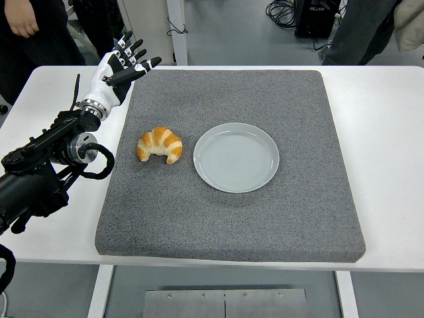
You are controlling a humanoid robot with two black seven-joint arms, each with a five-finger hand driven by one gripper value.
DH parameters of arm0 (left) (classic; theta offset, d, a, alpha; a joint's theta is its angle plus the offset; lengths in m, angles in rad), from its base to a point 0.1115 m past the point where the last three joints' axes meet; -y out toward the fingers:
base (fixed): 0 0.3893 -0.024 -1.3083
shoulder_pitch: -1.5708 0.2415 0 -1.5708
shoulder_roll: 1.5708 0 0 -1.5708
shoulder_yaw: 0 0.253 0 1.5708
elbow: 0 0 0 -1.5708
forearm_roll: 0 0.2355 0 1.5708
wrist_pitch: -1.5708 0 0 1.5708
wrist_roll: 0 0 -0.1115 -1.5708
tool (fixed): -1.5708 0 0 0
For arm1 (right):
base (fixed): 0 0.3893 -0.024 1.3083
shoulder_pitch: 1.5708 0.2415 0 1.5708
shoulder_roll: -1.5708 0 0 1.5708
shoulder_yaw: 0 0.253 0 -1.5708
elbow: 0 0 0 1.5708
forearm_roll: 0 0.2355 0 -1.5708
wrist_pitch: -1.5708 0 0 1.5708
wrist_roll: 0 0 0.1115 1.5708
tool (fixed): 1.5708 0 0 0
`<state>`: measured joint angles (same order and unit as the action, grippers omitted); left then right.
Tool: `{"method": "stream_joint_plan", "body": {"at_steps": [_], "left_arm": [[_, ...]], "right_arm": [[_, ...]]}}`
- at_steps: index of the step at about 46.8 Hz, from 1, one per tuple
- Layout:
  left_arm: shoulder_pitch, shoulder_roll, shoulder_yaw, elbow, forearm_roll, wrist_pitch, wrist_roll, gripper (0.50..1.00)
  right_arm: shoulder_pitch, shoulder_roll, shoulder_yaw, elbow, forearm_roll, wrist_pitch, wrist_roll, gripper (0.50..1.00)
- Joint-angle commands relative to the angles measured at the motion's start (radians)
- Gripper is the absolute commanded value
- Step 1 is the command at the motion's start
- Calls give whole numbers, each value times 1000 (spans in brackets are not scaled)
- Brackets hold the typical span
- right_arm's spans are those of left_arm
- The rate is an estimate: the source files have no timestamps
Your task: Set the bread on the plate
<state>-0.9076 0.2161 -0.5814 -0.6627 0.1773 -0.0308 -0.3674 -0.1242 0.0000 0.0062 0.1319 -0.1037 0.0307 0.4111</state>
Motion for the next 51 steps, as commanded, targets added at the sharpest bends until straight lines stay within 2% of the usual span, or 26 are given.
{"method": "stream_joint_plan", "body": {"at_steps": [1,31,51], "left_arm": [[0,-15,-3,3,-7,0,1,966],[0,-23,0,8,-15,2,11,966],[-2,-11,-8,2,-12,-1,1,966]], "right_arm": [[0,0,0,0,-1,0,0,1000],[0,0,0,0,-1,0,0,1000],[0,0,0,0,-1,0,0,1000]]}}
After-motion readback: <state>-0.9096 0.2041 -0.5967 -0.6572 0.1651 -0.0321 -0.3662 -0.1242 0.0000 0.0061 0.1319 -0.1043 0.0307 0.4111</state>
